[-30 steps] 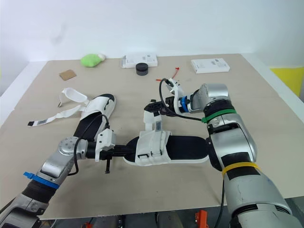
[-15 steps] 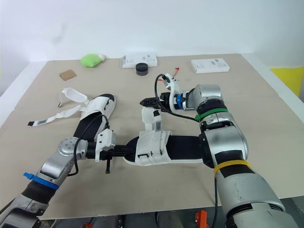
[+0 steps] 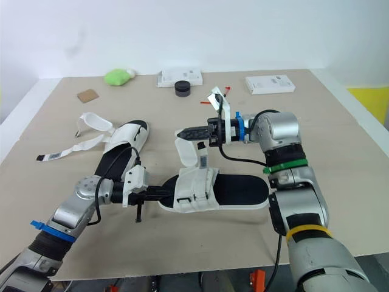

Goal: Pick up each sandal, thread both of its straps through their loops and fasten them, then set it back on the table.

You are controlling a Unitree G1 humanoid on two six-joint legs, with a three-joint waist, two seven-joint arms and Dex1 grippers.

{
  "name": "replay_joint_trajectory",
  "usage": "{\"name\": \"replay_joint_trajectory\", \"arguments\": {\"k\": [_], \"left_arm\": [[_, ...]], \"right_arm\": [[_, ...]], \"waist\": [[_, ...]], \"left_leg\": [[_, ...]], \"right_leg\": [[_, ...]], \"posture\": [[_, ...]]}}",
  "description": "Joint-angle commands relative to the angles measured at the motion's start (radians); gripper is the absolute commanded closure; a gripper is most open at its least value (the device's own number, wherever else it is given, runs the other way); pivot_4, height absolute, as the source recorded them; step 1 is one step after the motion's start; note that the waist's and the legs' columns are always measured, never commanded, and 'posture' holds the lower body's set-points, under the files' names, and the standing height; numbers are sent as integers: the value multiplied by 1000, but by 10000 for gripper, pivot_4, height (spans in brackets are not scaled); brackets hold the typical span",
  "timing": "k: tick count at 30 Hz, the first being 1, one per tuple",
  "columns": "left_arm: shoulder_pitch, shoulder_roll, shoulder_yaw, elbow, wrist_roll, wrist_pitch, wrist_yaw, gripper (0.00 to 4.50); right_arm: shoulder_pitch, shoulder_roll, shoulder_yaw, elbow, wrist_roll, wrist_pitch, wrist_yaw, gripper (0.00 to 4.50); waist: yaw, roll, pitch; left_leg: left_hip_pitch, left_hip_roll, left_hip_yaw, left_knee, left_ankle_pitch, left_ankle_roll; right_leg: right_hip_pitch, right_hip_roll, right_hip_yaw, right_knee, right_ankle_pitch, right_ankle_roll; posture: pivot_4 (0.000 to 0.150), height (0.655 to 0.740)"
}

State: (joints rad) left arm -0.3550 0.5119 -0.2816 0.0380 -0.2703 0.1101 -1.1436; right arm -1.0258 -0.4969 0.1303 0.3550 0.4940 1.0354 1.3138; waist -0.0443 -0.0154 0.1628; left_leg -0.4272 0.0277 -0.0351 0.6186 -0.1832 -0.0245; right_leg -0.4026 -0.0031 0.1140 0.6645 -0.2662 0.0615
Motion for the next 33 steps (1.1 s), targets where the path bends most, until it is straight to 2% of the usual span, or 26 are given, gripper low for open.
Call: {"name": "replay_joint_trajectory", "arguments": {"k": [1, 4, 8, 12, 14, 15, 17, 19, 21, 23, 27, 29, 33], "left_arm": [[32, 12, -44, 53, 64, 42, 8, 45000], [32, 12, -42, 54, 63, 43, 7, 45000], [29, 11, -42, 58, 64, 43, 4, 45000], [26, 10, -42, 61, 64, 43, 2, 45000], [24, 8, -43, 64, 65, 41, 2, 45000], [22, 8, -42, 66, 65, 40, 1, 45000], [21, 8, -43, 69, 65, 39, 0, 45000], [19, 8, -45, 71, 65, 38, 0, 45000], [18, 9, -47, 71, 65, 38, 0, 45000], [17, 9, -48, 73, 65, 36, -1, 45000], [12, 12, -48, 75, 64, 36, -3, 45000], [11, 14, -47, 74, 64, 37, -5, 45000], [13, 16, -44, 74, 66, 36, -4, 45000]], "right_arm": [[141, -88, 75, -360, 9, -134, 82, 44756], [253, -101, 116, -485, -62, -298, 30, 44756], [396, -95, 240, -574, -267, -594, -78, 44756], [456, -135, 305, -527, -417, -898, -78, 44756], [468, -147, 309, -502, -437, -983, -65, 44756], [467, -151, 307, -494, -437, -990, -57, 41587], [459, -165, 305, -482, -431, -967, -32, 35959], [442, -165, 290, -476, -403, -895, -26, 26311], [414, -161, 274, -472, -378, -802, -28, 18722], [379, -175, 260, -475, -321, -655, 2, 9859], [293, -223, 223, -482, -177, -374, 87, 9859], [262, -304, 199, -527, -51, -223, 199, 9859], [266, -403, 186, -599, 43, -156, 281, 9859]], "waist": [[-2, 0, 0], [-4, 0, -1], [-4, -1, -1], [-4, -1, -1], [-3, -3, -2], [-3, -3, -3], [-3, -3, -3], [-2, -4, -3], [-1, -4, -3], [0, -4, -3], [2, -4, -3], [2, -4, -3], [0, -3, -3]], "left_leg": [[0, 0, -1, 0, 0, 0], [1, 0, 0, 1, 0, -1], [4, 1, 0, 1, 1, -2], [4, 1, 1, 1, 2, -4], [6, 1, 1, 1, 2, -4], [7, 1, 1, 1, 2, -4], [7, 1, 1, 1, 2, -4], [8, 1, 1, 1, 2, -4], [8, 1, 1, 1, 2, -4], [9, 0, 0, 1, 2, -5], [8, -1, -3, 1, 2, -5], [8, -1, -3, 1, 1, -6], [8, -1, -6, 0, 1, -6]], "right_leg": [[1, 0, -1, 0, -1, 0], [1, 0, -1, 0, 0, 0], [3, 0, -2, 0, 1, -1], [3, -1, -1, 0, 1, -2], [4, -1, -1, 0, 1, -2], [5, -1, -1, 0, 1, -3], [5, -1, -1, 0, 0, -4], [7, -1, -1, 0, 0, -4], [9, -1, -1, 0, -1, -5], [10, -1, -2, 0, -2, -5], [11, -3, -2, 0, -3, -4], [11, -3, -3, 0, -4, -4], [11, -3, -6, 0, -4, -4]], "posture": [[1500, 7400], [1500, 7400], [1500, 7400], [1500, 7400], [1500, 7400], [1500, 7400], [1500, 7400], [1500, 7400], [1500, 7400], [1500, 7400], [1500, 7400], [1500, 7400], [1500, 7400]]}}
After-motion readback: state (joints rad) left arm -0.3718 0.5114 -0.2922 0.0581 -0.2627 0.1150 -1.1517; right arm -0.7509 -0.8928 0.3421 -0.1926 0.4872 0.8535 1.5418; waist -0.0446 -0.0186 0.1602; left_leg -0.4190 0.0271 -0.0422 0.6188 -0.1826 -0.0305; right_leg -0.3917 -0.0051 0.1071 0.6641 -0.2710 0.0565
